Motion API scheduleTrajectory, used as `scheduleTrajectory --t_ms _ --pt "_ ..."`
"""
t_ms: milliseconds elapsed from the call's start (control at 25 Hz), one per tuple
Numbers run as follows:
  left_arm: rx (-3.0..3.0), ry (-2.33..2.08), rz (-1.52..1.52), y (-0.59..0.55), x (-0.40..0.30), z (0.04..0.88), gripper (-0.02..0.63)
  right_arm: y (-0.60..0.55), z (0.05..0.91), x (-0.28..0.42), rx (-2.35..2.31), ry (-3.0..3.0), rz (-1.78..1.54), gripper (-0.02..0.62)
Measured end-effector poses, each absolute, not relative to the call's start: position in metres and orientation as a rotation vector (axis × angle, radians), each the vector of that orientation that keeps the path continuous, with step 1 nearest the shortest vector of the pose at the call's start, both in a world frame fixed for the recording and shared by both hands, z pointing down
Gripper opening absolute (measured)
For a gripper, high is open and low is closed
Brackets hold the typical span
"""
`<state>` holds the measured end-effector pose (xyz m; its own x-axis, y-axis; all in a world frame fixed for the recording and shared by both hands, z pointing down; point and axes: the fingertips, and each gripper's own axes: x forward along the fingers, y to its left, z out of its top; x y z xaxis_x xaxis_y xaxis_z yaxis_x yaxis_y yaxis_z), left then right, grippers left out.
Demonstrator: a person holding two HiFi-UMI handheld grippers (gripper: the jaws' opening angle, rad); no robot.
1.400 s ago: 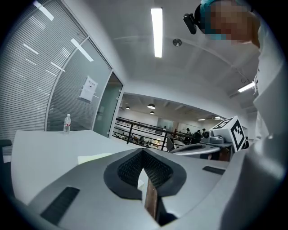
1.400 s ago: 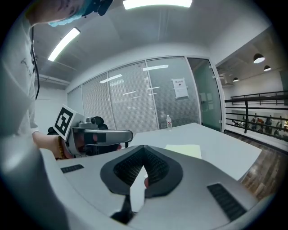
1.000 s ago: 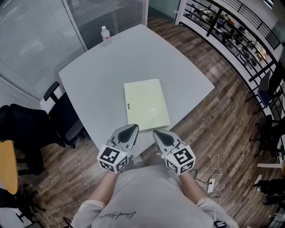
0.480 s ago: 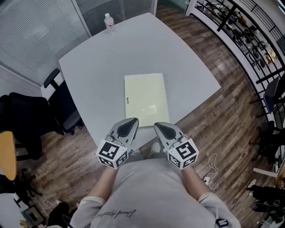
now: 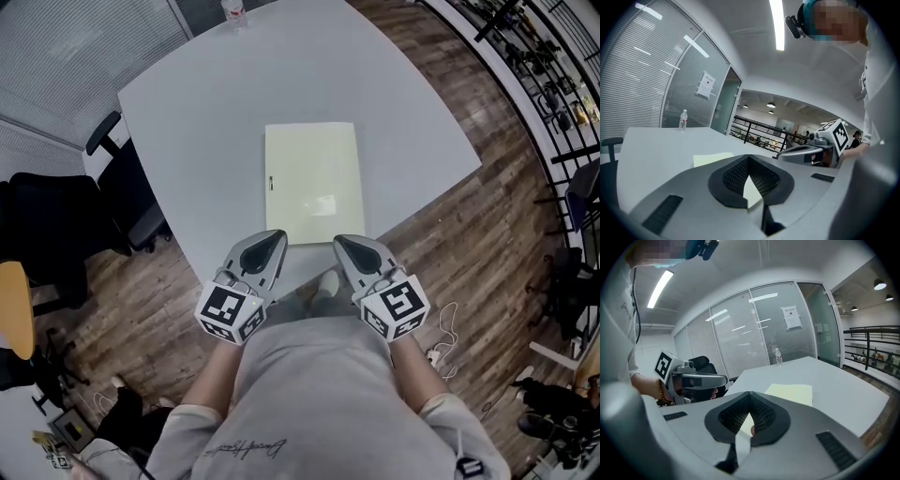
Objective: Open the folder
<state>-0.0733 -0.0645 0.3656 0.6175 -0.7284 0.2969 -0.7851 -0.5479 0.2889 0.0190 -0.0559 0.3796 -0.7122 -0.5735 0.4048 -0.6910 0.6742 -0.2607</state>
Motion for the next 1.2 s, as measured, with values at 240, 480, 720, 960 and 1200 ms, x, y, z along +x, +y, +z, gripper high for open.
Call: scheduleTrajectory --t_ms 240,480,720,960,1200 --pt "2.405 -1.221 0.216 -0.060 -0.082 0.383 0.009 -0.054 0.397 0.018 0.986 -2.573 0.605 0.015" --pt "2.380 -1.238 0.243 -0.058 -0.095 0.395 0.009 -0.061 0.404 0.019 0.991 -2.568 0.597 0.015" --pt "2.360 -1.244 0.241 -0.054 -0.099 0.406 0.009 -0.064 0.416 0.024 1.003 -2.531 0.590 0.015" --pt "2.348 -1.233 0.265 -0.050 -0.101 0.420 0.009 -0.066 0.429 0.020 0.981 -2.505 0.548 0.015" --pt "2.338 -1.235 0.290 -0.054 -0.106 0.431 0.009 -0.071 0.444 0.015 0.963 -2.468 0.461 0.015"
